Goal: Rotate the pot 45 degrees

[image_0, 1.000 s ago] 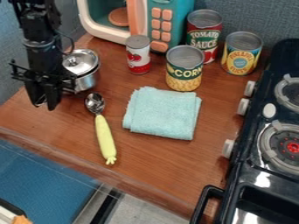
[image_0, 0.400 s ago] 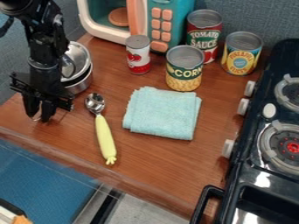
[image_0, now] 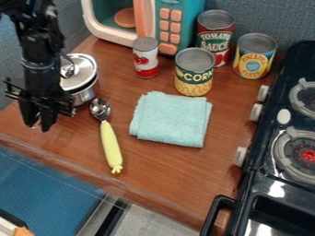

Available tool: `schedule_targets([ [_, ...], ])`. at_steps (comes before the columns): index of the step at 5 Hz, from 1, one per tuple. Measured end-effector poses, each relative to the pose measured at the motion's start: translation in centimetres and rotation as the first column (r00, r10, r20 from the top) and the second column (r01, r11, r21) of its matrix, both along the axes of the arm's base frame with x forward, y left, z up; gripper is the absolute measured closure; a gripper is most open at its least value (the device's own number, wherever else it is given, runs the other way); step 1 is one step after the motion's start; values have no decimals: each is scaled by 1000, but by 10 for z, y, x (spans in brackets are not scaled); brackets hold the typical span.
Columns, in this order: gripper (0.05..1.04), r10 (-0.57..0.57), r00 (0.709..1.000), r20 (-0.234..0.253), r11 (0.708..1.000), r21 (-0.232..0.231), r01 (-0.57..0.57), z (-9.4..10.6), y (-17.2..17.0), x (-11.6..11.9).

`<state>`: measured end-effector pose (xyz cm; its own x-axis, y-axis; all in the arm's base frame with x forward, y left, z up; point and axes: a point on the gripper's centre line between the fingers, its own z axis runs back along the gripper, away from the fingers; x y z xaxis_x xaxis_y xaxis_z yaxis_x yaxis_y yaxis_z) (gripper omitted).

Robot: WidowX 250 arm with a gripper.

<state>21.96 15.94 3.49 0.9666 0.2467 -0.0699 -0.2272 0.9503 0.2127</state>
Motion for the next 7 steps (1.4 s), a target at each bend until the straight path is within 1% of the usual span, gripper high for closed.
schedule_targets([
  [1, 754, -7, 1000, 8, 1000, -10, 7, 4, -3, -4],
  [2, 757, 6, 1000, -1, 1000, -4, -6, 2, -3, -7],
  [3, 757, 3, 1000, -19, 1000, 16, -3, -1, -2, -12],
  [4, 757, 5, 1000, -30, 1000, 11, -4, -2, -3, -17],
  [6, 757, 27, 999, -28, 999, -18, -28, 7, 2, -31],
  [7, 757, 43, 999, -33, 999, -20, -44, 10, 5, -37],
])
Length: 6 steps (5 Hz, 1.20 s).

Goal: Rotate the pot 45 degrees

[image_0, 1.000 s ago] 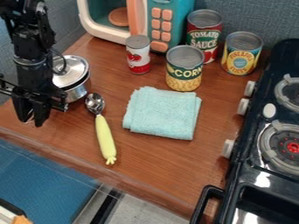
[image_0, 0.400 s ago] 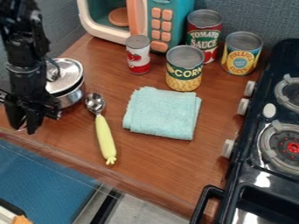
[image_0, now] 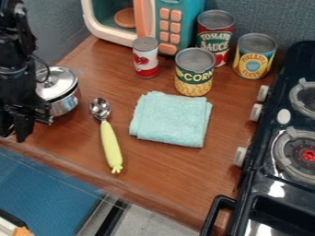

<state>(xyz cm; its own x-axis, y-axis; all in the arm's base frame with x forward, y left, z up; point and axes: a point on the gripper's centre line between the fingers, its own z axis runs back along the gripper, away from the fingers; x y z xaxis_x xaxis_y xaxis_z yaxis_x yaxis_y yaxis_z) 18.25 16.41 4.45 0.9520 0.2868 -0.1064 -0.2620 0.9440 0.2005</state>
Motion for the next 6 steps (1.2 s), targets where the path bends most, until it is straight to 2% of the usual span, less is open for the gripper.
schedule_targets([
  [1, 757, 11, 1000, 1, 1000, 1, -11, 0, 1, -1],
  [2, 758, 63, 998, -10, 998, 26, -63, -5, -4, 0],
  [4, 758, 186, 983, -2, 982, 41, -185, -5, -35, 21],
  [5, 757, 350, 936, 18, 935, 58, -351, 1, -47, 33],
  [6, 758, 537, 843, 13, 838, 102, -536, 1, -54, 43],
])
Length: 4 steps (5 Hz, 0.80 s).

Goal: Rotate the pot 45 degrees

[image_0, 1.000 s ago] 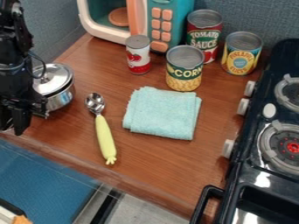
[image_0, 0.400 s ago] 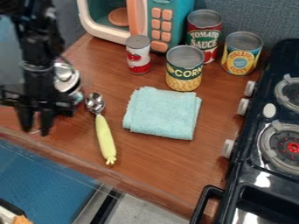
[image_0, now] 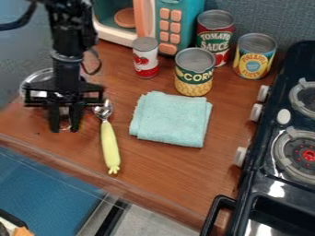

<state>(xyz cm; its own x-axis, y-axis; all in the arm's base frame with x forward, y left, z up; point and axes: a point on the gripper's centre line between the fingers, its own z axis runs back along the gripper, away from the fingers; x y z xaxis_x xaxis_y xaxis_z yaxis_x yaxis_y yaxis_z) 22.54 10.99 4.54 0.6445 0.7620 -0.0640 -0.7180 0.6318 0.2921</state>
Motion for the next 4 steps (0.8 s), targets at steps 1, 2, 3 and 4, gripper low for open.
schedule_targets([
  [1, 758, 146, 989, -31, 989, 27, -145, -9, 3, 8],
  [2, 758, 270, 961, -54, 962, 46, -268, -22, 16, 13],
  [3, 758, 286, 956, -59, 957, 64, -283, -30, 31, 15],
  [4, 758, 283, 958, -51, 958, 61, -280, -30, 33, 17],
])
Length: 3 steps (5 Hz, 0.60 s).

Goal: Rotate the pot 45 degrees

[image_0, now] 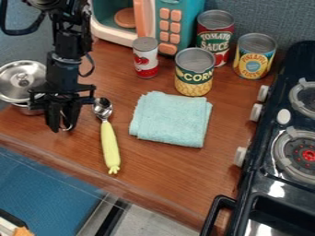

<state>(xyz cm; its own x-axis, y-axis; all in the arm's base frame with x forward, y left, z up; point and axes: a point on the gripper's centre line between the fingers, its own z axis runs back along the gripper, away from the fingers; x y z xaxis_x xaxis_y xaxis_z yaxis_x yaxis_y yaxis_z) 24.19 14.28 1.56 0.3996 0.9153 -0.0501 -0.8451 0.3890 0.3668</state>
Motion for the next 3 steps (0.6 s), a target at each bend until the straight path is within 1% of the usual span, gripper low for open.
schedule_targets([
  [2, 759, 29, 999, 35, 998, -59, -27, 10, -4, 14],
  [3, 759, 39, 998, 40, 996, -76, -35, 14, -8, 19],
])
